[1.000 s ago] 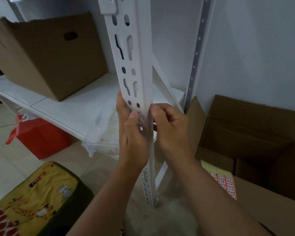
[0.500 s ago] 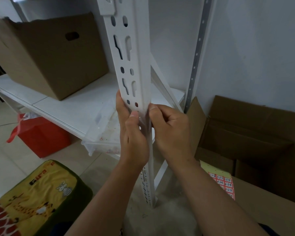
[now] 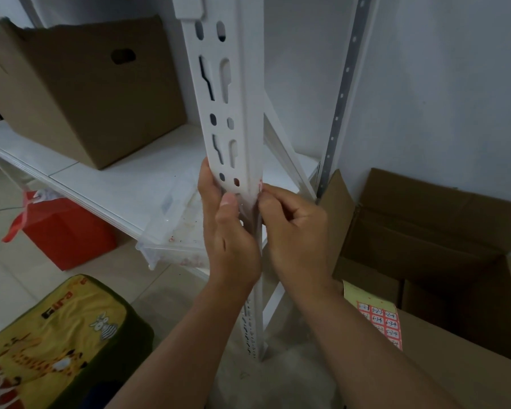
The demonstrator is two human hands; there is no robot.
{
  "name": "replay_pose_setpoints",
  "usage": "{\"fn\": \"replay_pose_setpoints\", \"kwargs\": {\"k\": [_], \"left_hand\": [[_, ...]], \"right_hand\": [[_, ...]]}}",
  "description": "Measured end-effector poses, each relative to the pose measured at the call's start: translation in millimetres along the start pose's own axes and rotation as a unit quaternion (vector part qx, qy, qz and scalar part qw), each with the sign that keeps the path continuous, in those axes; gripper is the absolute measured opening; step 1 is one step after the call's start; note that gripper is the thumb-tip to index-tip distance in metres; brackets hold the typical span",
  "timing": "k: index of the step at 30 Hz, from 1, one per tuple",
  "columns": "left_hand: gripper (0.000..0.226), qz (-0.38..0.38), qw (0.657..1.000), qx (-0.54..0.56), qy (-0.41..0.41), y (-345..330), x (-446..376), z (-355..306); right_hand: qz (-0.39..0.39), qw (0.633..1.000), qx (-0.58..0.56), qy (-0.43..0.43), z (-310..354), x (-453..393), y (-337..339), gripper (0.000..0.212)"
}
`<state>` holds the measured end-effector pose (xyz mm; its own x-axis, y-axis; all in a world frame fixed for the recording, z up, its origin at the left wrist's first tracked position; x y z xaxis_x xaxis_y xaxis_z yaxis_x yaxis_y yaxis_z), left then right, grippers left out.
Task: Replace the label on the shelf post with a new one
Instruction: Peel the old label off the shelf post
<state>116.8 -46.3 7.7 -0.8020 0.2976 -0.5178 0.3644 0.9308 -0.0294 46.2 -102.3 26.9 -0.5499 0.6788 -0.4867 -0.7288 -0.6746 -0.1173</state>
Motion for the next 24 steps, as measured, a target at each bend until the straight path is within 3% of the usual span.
{"fn": "replay_pose_setpoints", "kwargs": {"k": [8,13,17,24], "left_hand": [[0.056,-0.051,0.998,-0.014,0.014,-0.1,-6.2,6.6],[0.059,-0.053,0.998,-0.014,0.011,-1.7,-5.1,4.9],[0.055,-0.055,0.998,-0.013,0.015,-1.6,-3.8,3.8],[0.058,-0.059,0.998,-0.031,0.021,-1.3,-3.0,0.6]], "right_hand": [[0.031,0.999,-0.001,0.034,-0.2,-4.6,-1.1,0.032],[0.034,0.997,0.023,0.066,-0.7,-6.1,0.9,0.02],[0.05,0.998,-0.005,0.035,2.7,-6.6,1.2,0.031],[0.033,0.998,-0.047,-0.006,0.6,-9.5,0.7,0.022]]}}
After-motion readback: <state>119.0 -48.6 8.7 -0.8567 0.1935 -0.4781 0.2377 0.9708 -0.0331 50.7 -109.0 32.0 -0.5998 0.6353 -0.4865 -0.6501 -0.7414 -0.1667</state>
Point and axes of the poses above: each hand's wrist, its own x-axis away from the middle knuckle, its own y-axis out of the back of the hand, z = x × y, the point moved 4 cm from there along -x, towards the middle knuckle, and after that the axes turned 11 degrees about -x, right-handed, at the moved point
